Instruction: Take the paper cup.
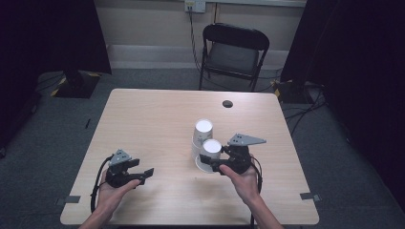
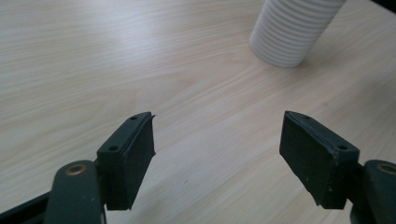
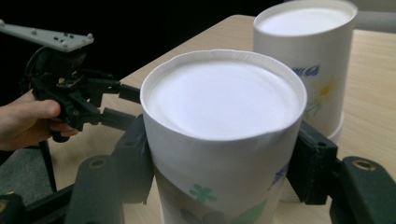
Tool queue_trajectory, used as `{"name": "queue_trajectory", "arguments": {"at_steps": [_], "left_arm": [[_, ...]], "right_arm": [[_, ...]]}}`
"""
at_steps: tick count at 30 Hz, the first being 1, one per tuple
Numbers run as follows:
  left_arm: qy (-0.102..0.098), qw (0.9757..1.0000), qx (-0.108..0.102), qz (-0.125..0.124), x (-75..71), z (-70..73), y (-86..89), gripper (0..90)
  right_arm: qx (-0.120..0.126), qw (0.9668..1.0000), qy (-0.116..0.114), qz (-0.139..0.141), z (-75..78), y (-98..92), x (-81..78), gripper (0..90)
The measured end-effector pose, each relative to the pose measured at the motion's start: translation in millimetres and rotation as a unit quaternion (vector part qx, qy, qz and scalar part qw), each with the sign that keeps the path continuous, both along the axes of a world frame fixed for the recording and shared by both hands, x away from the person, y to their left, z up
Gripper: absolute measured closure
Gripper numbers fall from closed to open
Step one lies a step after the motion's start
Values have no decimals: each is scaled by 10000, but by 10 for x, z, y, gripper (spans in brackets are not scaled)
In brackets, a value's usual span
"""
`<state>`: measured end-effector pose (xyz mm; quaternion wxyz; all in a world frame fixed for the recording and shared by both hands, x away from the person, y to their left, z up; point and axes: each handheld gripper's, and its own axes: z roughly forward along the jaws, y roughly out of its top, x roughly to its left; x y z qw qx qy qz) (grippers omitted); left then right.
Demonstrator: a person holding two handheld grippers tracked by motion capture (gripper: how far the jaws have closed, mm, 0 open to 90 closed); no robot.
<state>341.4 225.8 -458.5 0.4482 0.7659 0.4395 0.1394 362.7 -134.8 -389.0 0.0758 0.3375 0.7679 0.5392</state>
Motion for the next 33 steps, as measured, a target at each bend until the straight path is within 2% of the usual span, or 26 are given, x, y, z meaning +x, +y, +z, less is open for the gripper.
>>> {"name": "queue_trajectory", "arguments": {"at_steps": [5,9,11,13,16,20,25,28,30,33], "left_arm": [[-316,9991,191,-186,-11,100,-194,308],[-457,9986,29,-274,-21,166,-294,326],[-520,9981,50,-335,-23,200,-346,333],[-679,9969,136,-361,-33,240,-408,354],[-734,9955,104,-584,-47,298,-499,354],[-1035,9911,196,-810,-105,340,-559,364],[-1072,9887,107,-1039,-160,299,-620,392],[-1183,9854,212,-1203,-215,281,-676,401],[-1315,9821,342,-1305,-256,289,-704,399],[-1416,9803,334,-1339,-288,285,-728,391]], "right_arm": [[59,9999,117,98,-62,26,-70,359],[176,9994,233,158,-88,33,-125,361],[221,9991,288,200,-95,36,-144,361],[193,9990,355,196,-89,53,-148,363],[237,9986,416,218,-58,89,-117,367],[431,9979,388,283,15,133,-104,376],[620,9957,567,379,3,191,-85,375],[667,9939,713,520,-13,248,-86,373],[660,9927,806,612,-9,287,-104,369],[689,9910,912,691,-13,336,-115,361]]}}
